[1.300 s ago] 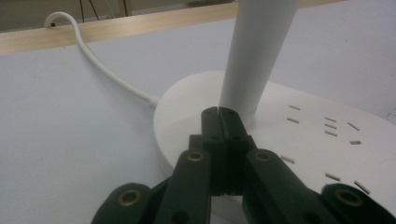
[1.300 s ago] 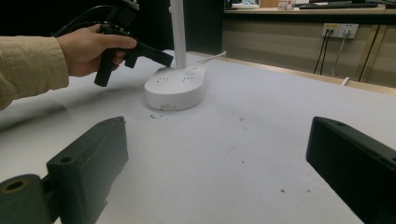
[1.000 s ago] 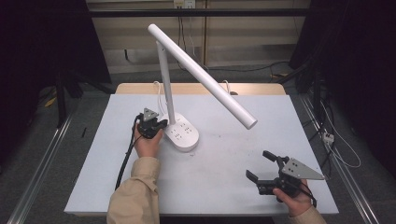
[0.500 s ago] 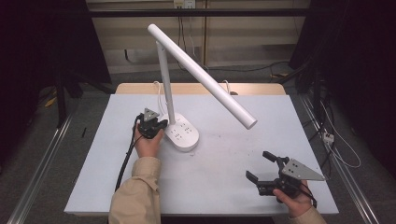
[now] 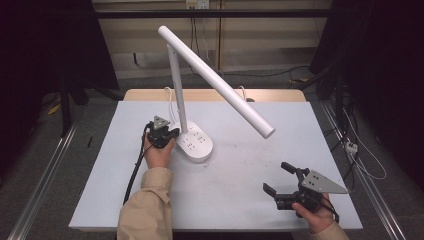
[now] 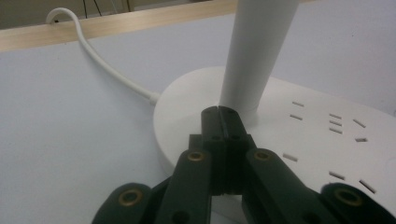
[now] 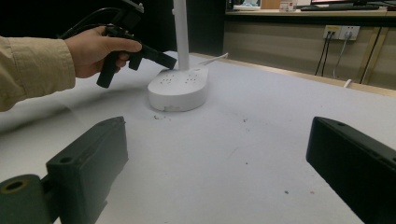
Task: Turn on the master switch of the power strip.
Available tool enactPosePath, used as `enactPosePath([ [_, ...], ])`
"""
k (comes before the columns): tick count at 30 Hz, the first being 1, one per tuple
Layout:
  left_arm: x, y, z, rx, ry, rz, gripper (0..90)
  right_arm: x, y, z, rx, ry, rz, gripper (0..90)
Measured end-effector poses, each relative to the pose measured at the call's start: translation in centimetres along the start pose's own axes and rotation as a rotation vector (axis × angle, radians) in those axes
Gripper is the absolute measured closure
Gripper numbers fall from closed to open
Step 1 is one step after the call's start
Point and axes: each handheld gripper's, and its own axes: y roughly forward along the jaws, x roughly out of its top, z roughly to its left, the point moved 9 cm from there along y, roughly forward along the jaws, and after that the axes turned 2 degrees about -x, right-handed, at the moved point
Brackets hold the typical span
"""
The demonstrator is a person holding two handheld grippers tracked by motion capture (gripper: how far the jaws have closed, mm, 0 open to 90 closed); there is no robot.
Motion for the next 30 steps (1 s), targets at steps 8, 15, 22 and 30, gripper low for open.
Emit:
enactPosePath([
  [8,-0.05,0.0,0.05,-0.004,-0.001,0.003,90.0,0.0,-0.11,-0.1,-0.004,0.002,-0.002,4.9],
  [15,-0.07,0.02,0.11,-0.012,-0.029,0.005,90.0,-0.04,-0.1,-0.11,-0.004,-0.002,-0.001,4.9],
  [22,-0.09,0.05,0.08,-0.007,-0.034,0.007,90.0,0.03,-0.12,-0.07,-0.003,0.003,-0.004,4.9],
  [30,-0.18,0.14,0.05,-0.003,-0.03,0.009,90.0,0.01,-0.09,-0.03,-0.002,0.001,-0.005,4.9],
])
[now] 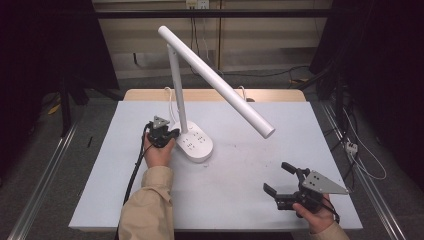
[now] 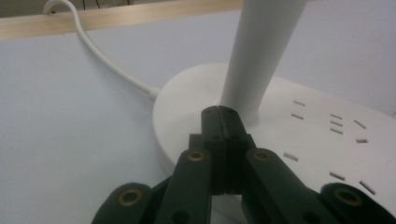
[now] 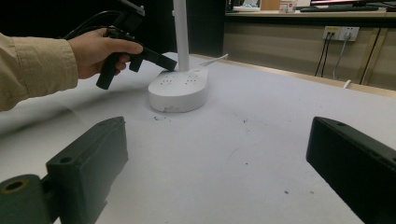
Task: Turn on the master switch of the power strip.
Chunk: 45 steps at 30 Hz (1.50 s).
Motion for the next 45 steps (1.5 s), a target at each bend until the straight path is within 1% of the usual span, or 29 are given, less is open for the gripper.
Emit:
enactPosePath([
  [1,-0.03,0.0,0.02,-0.005,-0.017,-0.005,90.0,0.0,0.0,0.01,0.0,0.001,0.001,5.0],
  [2,-0.06,-0.02,0.07,-0.009,-0.018,-0.006,90.0,0.0,0.0,0.01,0.0,0.001,0.001,5.0],
  [4,-0.02,-0.01,0.02,-0.001,-0.005,-0.005,90.0,0.02,0.0,0.04,0.0,0.0,0.0,5.0],
  [5,-0.04,-0.04,0.05,-0.001,-0.002,-0.002,90.0,0.02,0.0,0.05,0.001,0.0,0.0,5.0],
  [6,-0.03,-0.06,0.05,-0.001,-0.008,-0.002,90.0,0.01,0.0,0.03,0.001,-0.001,0.001,5.0],
  [7,0.03,-0.05,0.01,0.001,-0.003,0.0,90.0,0.0,0.0,-0.02,0.001,0.0,0.001,5.0],
  [8,0.04,-0.05,-0.01,0.003,0.015,-0.001,90.0,-0.01,-0.01,-0.1,-0.001,-0.004,0.001,5.0],
  [11,0.08,-0.09,0.01,0.0,-0.02,-0.021,90.0,-0.02,-0.02,-0.18,-0.003,0.002,0.001,4.9],
  [12,0.12,-0.13,0.04,0.0,-0.008,-0.02,90.0,-0.05,-0.01,-0.2,-0.003,0.001,0.002,4.9],
  [16,0.08,-0.18,0.1,-0.009,-0.022,-0.019,90.0,-0.05,0.02,-0.21,-0.003,0.001,0.001,4.9],
  [19,0.16,-0.15,0.04,-0.006,-0.016,-0.025,90.0,-0.01,0.02,-0.24,-0.003,0.0,-0.002,4.9],
  [20,0.15,-0.16,0.05,-0.002,-0.007,-0.024,90.0,0.0,0.01,-0.26,-0.004,0.001,-0.002,4.9],
  [21,0.2,-0.15,0.0,-0.004,-0.005,-0.034,90.0,0.0,0.0,-0.28,-0.005,0.001,-0.003,4.9],
  [24,0.26,-0.13,0.0,-0.004,-0.017,-0.045,90.0,0.0,0.01,-0.25,-0.004,0.001,-0.002,5.0],
  [26,0.28,-0.12,0.02,0.0,-0.015,-0.044,90.0,0.01,0.0,-0.21,-0.003,0.001,-0.001,4.9],
  [30,0.3,-0.11,0.08,0.0,-0.025,-0.056,90.0,-0.02,0.06,-0.23,-0.003,0.002,0.001,4.9],
  [33,0.28,-0.19,0.15,0.006,-0.023,-0.05,90.0,-0.02,0.09,-0.2,-0.004,0.002,0.001,4.9],
  [35,0.27,-0.2,0.07,-0.001,-0.024,-0.05,90.0,-0.04,0.08,-0.23,-0.003,0.002,0.001,4.9],
  [36,0.38,-0.22,-0.03,-0.004,-0.033,-0.064,90.0,-0.04,0.07,-0.25,-0.003,0.002,0.002,5.0],
  [37,0.42,-0.26,-0.05,-0.009,-0.029,-0.069,90.0,-0.04,0.06,-0.28,-0.003,0.001,0.002,5.0],
  [39,0.47,-0.35,-0.07,-0.002,-0.047,-0.072,89.9,-0.03,0.06,-0.29,-0.002,0.0,0.0,5.0],
  [41,0.6,-0.44,-0.2,-0.006,-0.061,-0.08,87.9,-0.01,0.05,-0.31,-0.003,0.002,-0.001,4.9],
  [42,0.6,-0.51,-0.19,-0.001,-0.064,-0.075,86.0,0.0,0.05,-0.31,-0.002,0.002,0.0,5.0],
  [43,0.6,-0.6,-0.19,-0.004,-0.058,-0.071,85.4,0.0,0.06,-0.3,-0.003,0.001,0.0,5.0],
  [45,0.68,-0.78,-0.27,-0.005,-0.061,-0.073,84.4,0.01,0.08,-0.26,-0.002,0.001,0.0,5.0],
])
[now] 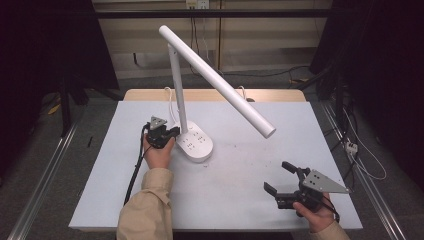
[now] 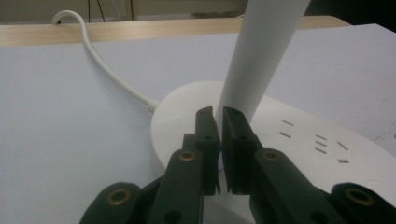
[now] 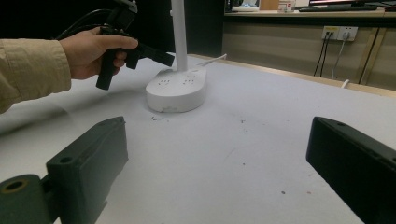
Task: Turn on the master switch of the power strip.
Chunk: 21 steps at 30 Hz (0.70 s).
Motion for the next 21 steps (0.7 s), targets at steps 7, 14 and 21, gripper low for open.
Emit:
enactPosePath([
  [7,-0.1,-0.6,-0.2,-0.006,-0.015,0.014,73.0,0.0,0.1,0.1,0.001,0.0,0.0,4.9],
  [14,0.4,-1.4,-0.8,-0.032,-0.03,0.008,62.0,0.0,0.2,0.2,0.003,0.0,0.001,4.9],
  [21,0.5,-1.9,-1.3,-0.056,-0.024,0.025,53.3,0.1,0.3,0.2,0.005,-0.001,0.0,5.0],
])
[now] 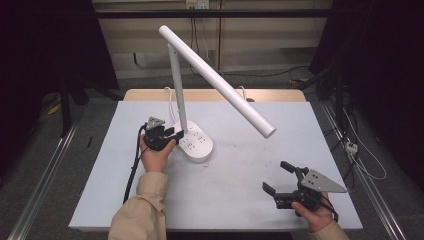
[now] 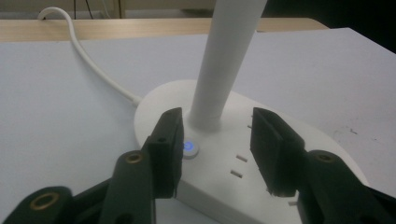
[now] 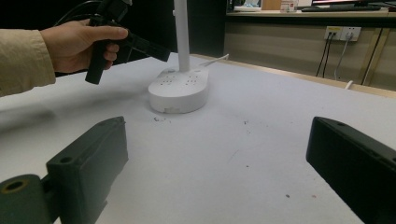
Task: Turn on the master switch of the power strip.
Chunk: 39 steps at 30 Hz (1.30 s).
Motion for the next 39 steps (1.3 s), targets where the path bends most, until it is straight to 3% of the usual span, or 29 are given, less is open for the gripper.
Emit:
enactPosePath([
  [21,0.2,-1.2,-1.5,-0.071,-0.002,0.023,22.0,-0.1,0.0,0.0,0.001,-0.004,0.006,5.0],
  [28,0.3,-1.9,-2.3,-0.104,0.009,0.025,15.2,0.0,0.4,0.3,0.008,-0.01,0.007,5.0],
  [33,0.1,-2.4,-2.7,-0.115,0.047,0.038,11.6,0.0,0.5,0.2,0.009,-0.006,0.008,5.0],
  [39,-0.2,-3.2,-2.6,-0.119,0.046,0.025,10.0,-0.1,0.4,0.2,0.008,-0.006,0.009,5.0],
])
